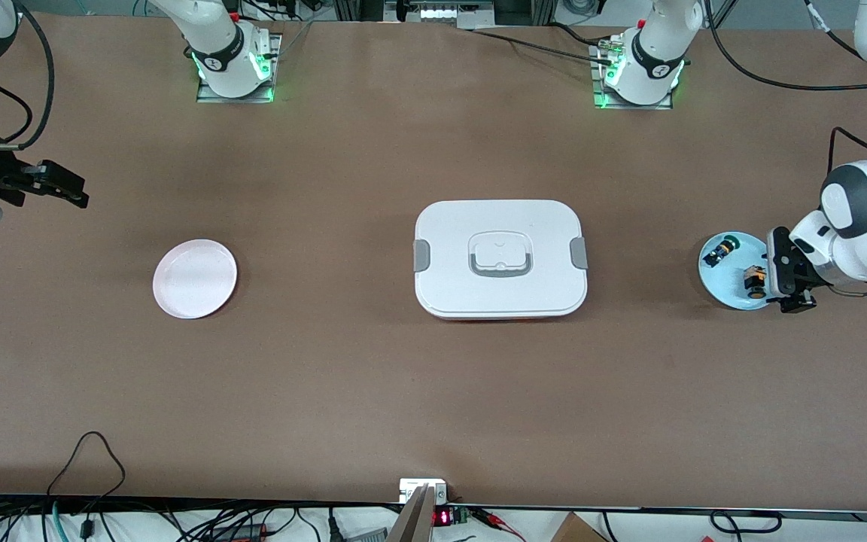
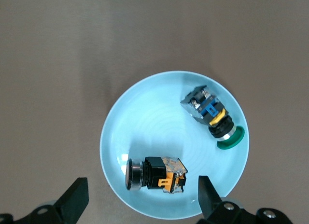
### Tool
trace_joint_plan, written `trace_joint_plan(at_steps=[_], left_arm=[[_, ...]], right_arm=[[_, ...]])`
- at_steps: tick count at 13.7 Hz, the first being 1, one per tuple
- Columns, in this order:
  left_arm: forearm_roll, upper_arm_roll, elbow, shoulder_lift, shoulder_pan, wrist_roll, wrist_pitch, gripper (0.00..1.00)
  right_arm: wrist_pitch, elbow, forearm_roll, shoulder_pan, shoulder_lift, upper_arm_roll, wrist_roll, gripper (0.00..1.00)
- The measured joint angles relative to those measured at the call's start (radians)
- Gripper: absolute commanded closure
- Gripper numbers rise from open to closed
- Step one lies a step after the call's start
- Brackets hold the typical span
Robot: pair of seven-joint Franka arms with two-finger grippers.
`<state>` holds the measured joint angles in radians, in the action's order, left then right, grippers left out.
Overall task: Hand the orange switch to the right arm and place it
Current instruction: 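Grasp the orange switch with the left gripper and lift it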
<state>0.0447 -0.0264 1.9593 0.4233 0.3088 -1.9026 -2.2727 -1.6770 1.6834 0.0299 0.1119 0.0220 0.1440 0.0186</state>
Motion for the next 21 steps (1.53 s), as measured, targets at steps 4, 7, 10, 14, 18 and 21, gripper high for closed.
trace_joint_plan(at_steps=[4,7,10,14,18,21], left_arm=[[0.000,0.000,0.047,0.021,0.025,-0.110,-0.072,0.00],[0.000,0.000,0.056,0.027,0.048,-0.126,-0.092,0.00],[0.000,0.000,0.056,0.040,0.055,-0.128,-0.123,0.00],[-0.004,-0.001,0.057,0.065,0.055,-0.128,-0.164,0.00],[-0.011,-0.001,0.057,0.087,0.055,-0.128,-0.183,0.00],[-0.022,-0.001,0.057,0.098,0.056,-0.128,-0.194,0.16]], right_arm=[[0.000,-0.002,0.000,0.001,0.001,0.000,0.001,0.00],[0.011,-0.003,0.000,0.001,0.005,0.000,0.002,0.00],[0.034,-0.003,-0.077,0.003,0.009,0.000,0.032,0.00],[0.055,-0.003,-0.200,0.040,0.022,-0.001,0.038,0.00],[0.058,-0.003,-0.361,0.061,0.061,0.000,0.037,0.00],[0.054,0.006,-0.491,0.059,0.085,0.004,0.037,0.00]])
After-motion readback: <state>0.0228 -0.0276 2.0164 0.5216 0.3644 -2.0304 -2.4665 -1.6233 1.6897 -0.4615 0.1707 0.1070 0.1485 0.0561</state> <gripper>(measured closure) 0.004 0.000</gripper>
